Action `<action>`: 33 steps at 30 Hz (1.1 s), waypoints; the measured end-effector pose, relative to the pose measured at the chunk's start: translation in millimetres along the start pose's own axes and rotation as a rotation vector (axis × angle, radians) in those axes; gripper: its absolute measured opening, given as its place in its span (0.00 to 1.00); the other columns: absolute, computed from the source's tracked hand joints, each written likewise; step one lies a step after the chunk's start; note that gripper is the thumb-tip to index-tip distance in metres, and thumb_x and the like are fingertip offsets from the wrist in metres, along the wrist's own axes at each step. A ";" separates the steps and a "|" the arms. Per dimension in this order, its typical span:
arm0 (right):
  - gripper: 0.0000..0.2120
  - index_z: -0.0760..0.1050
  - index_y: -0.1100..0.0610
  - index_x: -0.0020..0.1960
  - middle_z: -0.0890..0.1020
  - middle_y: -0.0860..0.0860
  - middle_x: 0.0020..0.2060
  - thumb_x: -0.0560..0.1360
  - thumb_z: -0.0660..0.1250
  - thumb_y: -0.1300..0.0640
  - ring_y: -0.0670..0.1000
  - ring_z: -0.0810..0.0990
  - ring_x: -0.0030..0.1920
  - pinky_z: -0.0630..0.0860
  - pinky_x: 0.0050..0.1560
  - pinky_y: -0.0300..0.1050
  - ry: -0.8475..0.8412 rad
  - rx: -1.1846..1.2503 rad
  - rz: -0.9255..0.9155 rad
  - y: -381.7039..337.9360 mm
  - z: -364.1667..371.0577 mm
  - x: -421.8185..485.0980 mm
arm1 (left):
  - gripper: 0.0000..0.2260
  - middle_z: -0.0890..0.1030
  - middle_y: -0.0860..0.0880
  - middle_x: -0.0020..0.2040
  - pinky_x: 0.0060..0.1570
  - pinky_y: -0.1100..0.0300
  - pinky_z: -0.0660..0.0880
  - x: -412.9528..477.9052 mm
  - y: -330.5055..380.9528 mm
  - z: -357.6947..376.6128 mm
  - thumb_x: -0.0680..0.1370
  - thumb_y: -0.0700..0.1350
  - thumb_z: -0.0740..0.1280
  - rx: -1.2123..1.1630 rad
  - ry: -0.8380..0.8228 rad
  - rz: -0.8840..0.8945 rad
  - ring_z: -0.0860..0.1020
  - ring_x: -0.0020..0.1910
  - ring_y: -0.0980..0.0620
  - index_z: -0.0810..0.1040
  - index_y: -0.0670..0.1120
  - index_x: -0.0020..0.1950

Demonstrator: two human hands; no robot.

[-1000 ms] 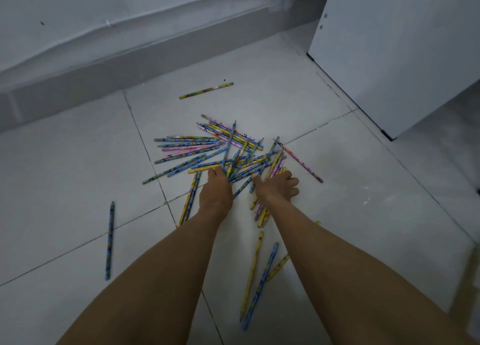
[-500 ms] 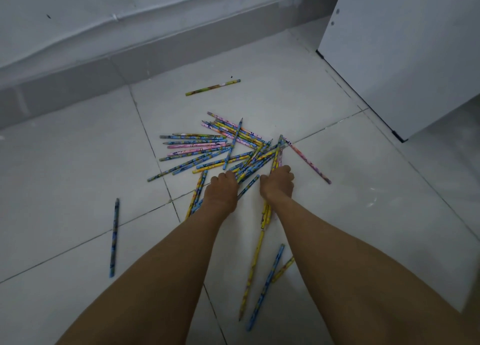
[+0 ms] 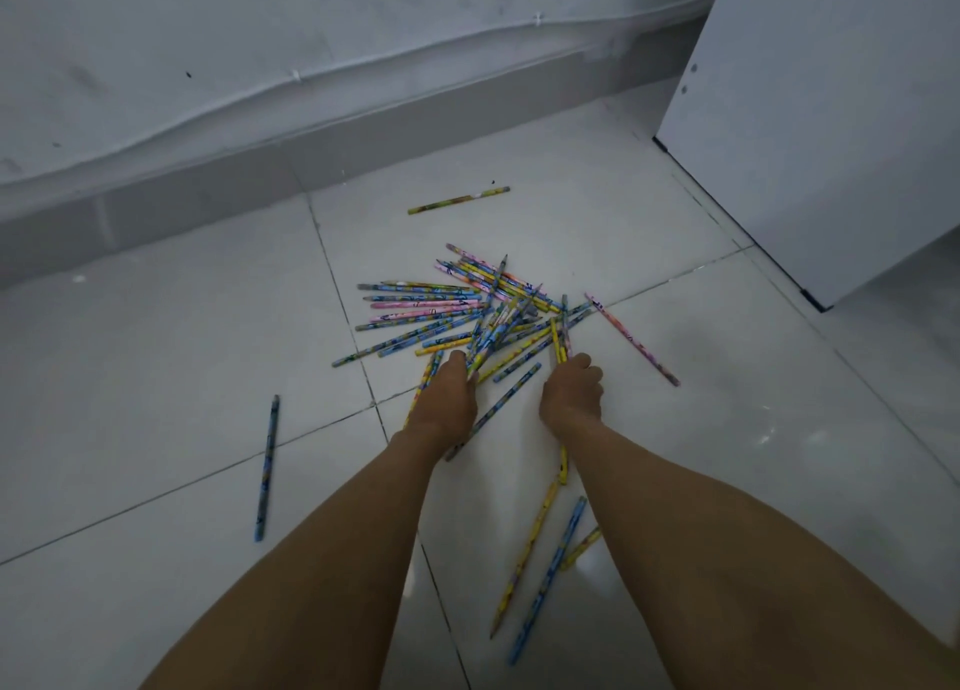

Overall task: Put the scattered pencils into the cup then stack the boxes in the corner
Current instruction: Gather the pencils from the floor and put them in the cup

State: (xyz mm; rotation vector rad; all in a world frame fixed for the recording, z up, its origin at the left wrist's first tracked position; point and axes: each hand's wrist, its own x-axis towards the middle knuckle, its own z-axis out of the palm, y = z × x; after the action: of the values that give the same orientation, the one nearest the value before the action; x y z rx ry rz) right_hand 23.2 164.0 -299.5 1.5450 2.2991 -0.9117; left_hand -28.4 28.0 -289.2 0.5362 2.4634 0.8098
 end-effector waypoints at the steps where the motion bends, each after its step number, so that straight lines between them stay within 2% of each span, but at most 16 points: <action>1: 0.18 0.59 0.66 0.67 0.65 0.64 0.67 0.80 0.59 0.62 0.62 0.68 0.66 0.70 0.62 0.55 -0.004 -0.010 -0.008 0.6 -0.5 -1.8 | 0.06 0.71 0.43 0.45 0.40 0.55 0.64 -1.2 1.0 -0.4 0.83 0.44 0.54 -0.033 0.015 -0.002 0.69 0.42 0.44 0.66 0.42 0.52; 3: 0.18 0.59 0.65 0.68 0.64 0.63 0.68 0.81 0.58 0.60 0.62 0.67 0.67 0.69 0.64 0.56 -0.021 0.014 0.007 1.9 -4.7 -1.4 | 0.08 0.73 0.44 0.47 0.42 0.55 0.66 -2.3 3.5 -0.7 0.83 0.46 0.54 -0.111 0.019 -0.003 0.71 0.45 0.45 0.67 0.42 0.55; 6: 0.20 0.58 0.64 0.69 0.65 0.62 0.68 0.82 0.55 0.56 0.63 0.67 0.68 0.67 0.65 0.57 -0.050 0.102 0.028 4.8 -11.9 1.9 | 0.16 0.74 0.43 0.60 0.50 0.57 0.67 -2.1 5.7 -2.5 0.83 0.48 0.53 -0.175 -0.004 -0.009 0.73 0.56 0.45 0.65 0.42 0.68; 8: 0.19 0.58 0.64 0.69 0.66 0.62 0.67 0.82 0.52 0.54 0.64 0.70 0.65 0.68 0.63 0.56 -0.044 0.154 0.016 7.5 -15.1 1.2 | 0.21 0.69 0.42 0.70 0.59 0.55 0.68 -2.5 7.4 -4.1 0.83 0.49 0.53 -0.200 -0.026 -0.027 0.69 0.67 0.43 0.59 0.42 0.74; 10: 0.19 0.60 0.64 0.67 0.70 0.63 0.64 0.83 0.50 0.53 0.64 0.73 0.61 0.70 0.56 0.54 -0.038 0.235 -0.020 8.6 -18.2 -0.6 | 0.23 0.65 0.42 0.74 0.68 0.50 0.65 -2.8 10.2 -5.0 0.83 0.50 0.53 -0.249 -0.044 -0.048 0.64 0.72 0.42 0.56 0.42 0.76; 13: 0.17 0.63 0.63 0.65 0.75 0.61 0.52 0.83 0.49 0.52 0.59 0.75 0.49 0.68 0.45 0.48 -0.063 0.412 -0.165 5.0 -21.9 -4.7 | 0.24 0.65 0.42 0.74 0.70 0.45 0.64 -4.2 17.1 -6.1 0.83 0.50 0.54 -0.328 -0.070 -0.064 0.65 0.72 0.42 0.54 0.43 0.77; 15: 0.18 0.64 0.61 0.64 0.74 0.57 0.48 0.82 0.51 0.50 0.56 0.74 0.48 0.69 0.46 0.48 -0.072 0.532 -0.261 -4.1 -25.0 -9.7 | 0.27 0.62 0.43 0.76 0.70 0.44 0.64 -5.8 23.2 -6.9 0.83 0.52 0.54 -0.370 -0.115 -0.062 0.64 0.73 0.42 0.50 0.44 0.78; 18: 0.22 0.67 0.59 0.66 0.77 0.56 0.54 0.81 0.53 0.43 0.56 0.76 0.51 0.74 0.53 0.53 -0.098 0.693 -0.294 -27.8 -32.7 -16.7 | 0.27 0.60 0.42 0.77 0.70 0.41 0.64 -5.3 31.4 -8.1 0.83 0.52 0.54 -0.428 -0.165 -0.044 0.62 0.74 0.40 0.47 0.47 0.79; 22: 0.26 0.73 0.62 0.57 0.79 0.66 0.54 0.80 0.55 0.40 0.63 0.80 0.52 0.79 0.52 0.58 -0.116 0.813 -0.281 -44.5 -43.0 -17.1 | 0.27 0.60 0.37 0.76 0.70 0.39 0.62 -2.8 43.8 -9.9 0.82 0.53 0.54 -0.512 -0.192 -0.053 0.58 0.73 0.34 0.48 0.49 0.78; 25: 0.27 0.76 0.64 0.54 0.79 0.68 0.53 0.79 0.58 0.39 0.66 0.79 0.53 0.78 0.51 0.63 -0.089 0.836 -0.277 -46.3 -47.7 -15.0 | 0.27 0.60 0.38 0.76 0.69 0.39 0.64 -1.0 48.4 -10.9 0.82 0.54 0.55 -0.516 -0.196 -0.032 0.62 0.73 0.37 0.51 0.49 0.78; 27: 0.25 0.78 0.63 0.52 0.80 0.67 0.50 0.78 0.60 0.40 0.65 0.80 0.51 0.78 0.49 0.61 -0.080 0.826 -0.277 -46.9 -50.3 -13.7 | 0.27 0.64 0.41 0.75 0.64 0.41 0.71 -1.3 50.6 -11.8 0.82 0.56 0.55 -0.487 -0.193 -0.016 0.70 0.68 0.41 0.52 0.50 0.78; 28: 0.24 0.78 0.63 0.51 0.81 0.66 0.49 0.78 0.60 0.41 0.65 0.81 0.50 0.79 0.48 0.60 -0.092 0.833 -0.270 -48.7 -52.6 -11.8 | 0.26 0.68 0.41 0.72 0.55 0.46 0.77 -1.3 52.9 -13.4 0.81 0.56 0.55 -0.489 -0.191 0.001 0.77 0.59 0.45 0.54 0.51 0.77; 30: 0.22 0.80 0.61 0.49 0.83 0.64 0.46 0.78 0.61 0.42 0.63 0.83 0.48 0.80 0.47 0.59 -0.131 0.853 -0.247 -51.5 -55.8 -6.5 | 0.23 0.75 0.37 0.62 0.31 0.58 0.75 -2.2 57.7 -16.4 0.81 0.56 0.56 -0.520 -0.185 0.042 0.78 0.35 0.50 0.59 0.51 0.74; 31: 0.22 0.80 0.61 0.48 0.84 0.62 0.45 0.79 0.61 0.42 0.61 0.84 0.46 0.81 0.45 0.57 -0.155 0.850 -0.237 -52.9 -58.0 -3.4 | 0.22 0.75 0.33 0.59 0.26 0.58 0.74 -2.0 59.5 -19.4 0.81 0.57 0.57 -0.529 -0.176 0.056 0.79 0.34 0.46 0.62 0.52 0.73; 32: 0.21 0.80 0.60 0.46 0.85 0.60 0.43 0.79 0.61 0.43 0.59 0.84 0.43 0.81 0.42 0.54 -0.178 0.839 -0.235 -55.1 -61.1 -0.5 | 0.21 0.74 0.32 0.56 0.26 0.56 0.76 -2.2 61.6 -23.2 0.80 0.58 0.58 -0.533 -0.163 0.066 0.80 0.38 0.41 0.64 0.52 0.71; 33: 0.19 0.80 0.58 0.43 0.85 0.57 0.41 0.79 0.61 0.44 0.55 0.85 0.41 0.82 0.38 0.48 -0.196 0.830 -0.241 -57.5 -64.5 2.0 | 0.21 0.75 0.33 0.50 0.28 0.52 0.77 -2.5 64.0 -27.8 0.79 0.59 0.59 -0.541 -0.151 0.081 0.80 0.38 0.42 0.67 0.52 0.69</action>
State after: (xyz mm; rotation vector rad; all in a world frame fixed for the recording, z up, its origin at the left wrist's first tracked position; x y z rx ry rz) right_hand -19.3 190.0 -228.9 1.3179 2.0869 -2.1685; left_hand -28.5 62.4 -228.4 0.4718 1.9786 1.3533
